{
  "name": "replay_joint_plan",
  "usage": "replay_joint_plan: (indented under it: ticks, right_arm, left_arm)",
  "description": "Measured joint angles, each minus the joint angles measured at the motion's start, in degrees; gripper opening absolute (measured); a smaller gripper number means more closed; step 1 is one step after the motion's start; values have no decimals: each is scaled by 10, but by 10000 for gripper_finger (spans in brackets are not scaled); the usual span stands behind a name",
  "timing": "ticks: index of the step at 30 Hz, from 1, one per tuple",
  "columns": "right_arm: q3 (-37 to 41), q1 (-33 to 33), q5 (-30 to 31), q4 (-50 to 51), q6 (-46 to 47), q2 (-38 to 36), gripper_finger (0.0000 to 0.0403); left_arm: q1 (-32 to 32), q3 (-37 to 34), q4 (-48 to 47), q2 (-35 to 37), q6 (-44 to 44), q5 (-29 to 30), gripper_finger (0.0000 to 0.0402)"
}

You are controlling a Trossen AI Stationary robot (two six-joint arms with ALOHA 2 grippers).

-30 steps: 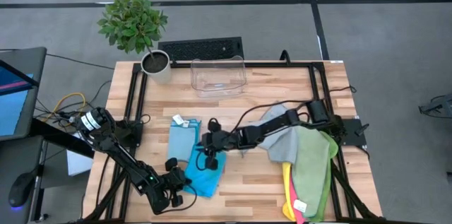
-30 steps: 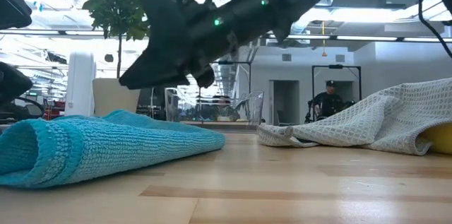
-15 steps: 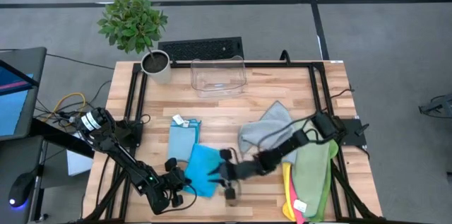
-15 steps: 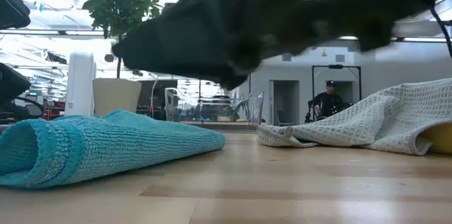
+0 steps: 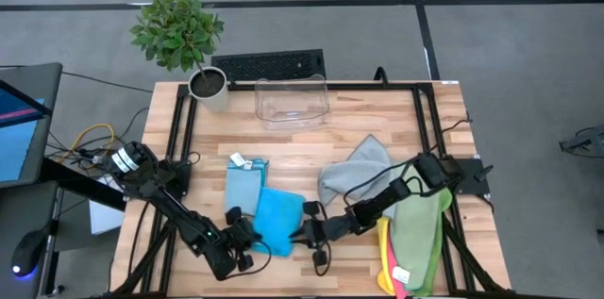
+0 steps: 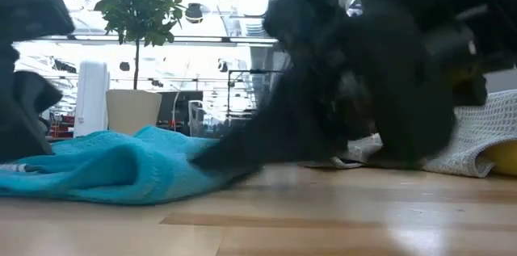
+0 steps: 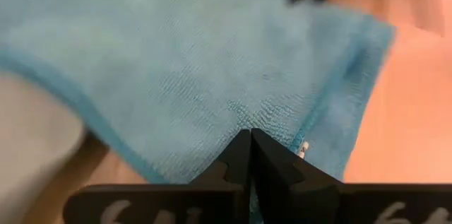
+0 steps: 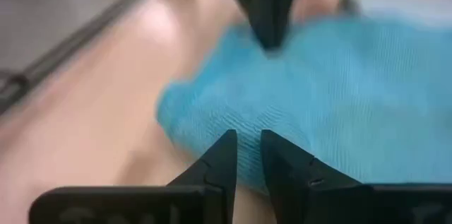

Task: Fold microfiber towels
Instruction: Fold the blue microfiber cloth

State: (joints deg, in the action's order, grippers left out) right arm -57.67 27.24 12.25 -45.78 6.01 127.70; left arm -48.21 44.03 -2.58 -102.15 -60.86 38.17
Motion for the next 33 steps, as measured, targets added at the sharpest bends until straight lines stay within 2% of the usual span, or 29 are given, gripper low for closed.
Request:
replay_joint_plan:
  ticks: [9, 10, 11, 13, 14, 16, 19, 24, 28, 33]
  right_arm:
    - [6, -6, -3, -4, 41, 12, 81]
    - [7, -4, -3, -5, 41, 12, 81]
    - [7, -3, -2, -10, 40, 13, 81]
    - [7, -3, 0, -14, 41, 14, 81]
    - [7, -4, -1, -14, 44, 14, 81]
    - [7, -4, -1, -15, 53, 14, 81]
    - [8, -2, -1, -16, 60, 14, 81]
    - [7, 3, 5, -14, 60, 14, 81]
    - [7, 4, 13, -18, 60, 15, 81]
    - [9, 4, 33, -29, 49, 6, 81]
  left_arm:
    - [10, 83, -88, 41, 73, -18, 4]
    - [9, 95, -89, 46, 83, -4, 4]
    - [7, 102, -74, 48, 112, 35, 4]
    - [4, 103, 5, 46, 193, 124, 4]
    - [10, 102, 58, 38, 241, 134, 4]
    - [28, 90, 142, 10, 298, 87, 3]
    - [51, 71, 240, -45, 328, 23, 0]
    - [55, 68, 274, -106, 309, 23, 0]
    - [45, 72, 359, -143, 313, 0, 0]
    - [42, 91, 349, -185, 287, -16, 0]
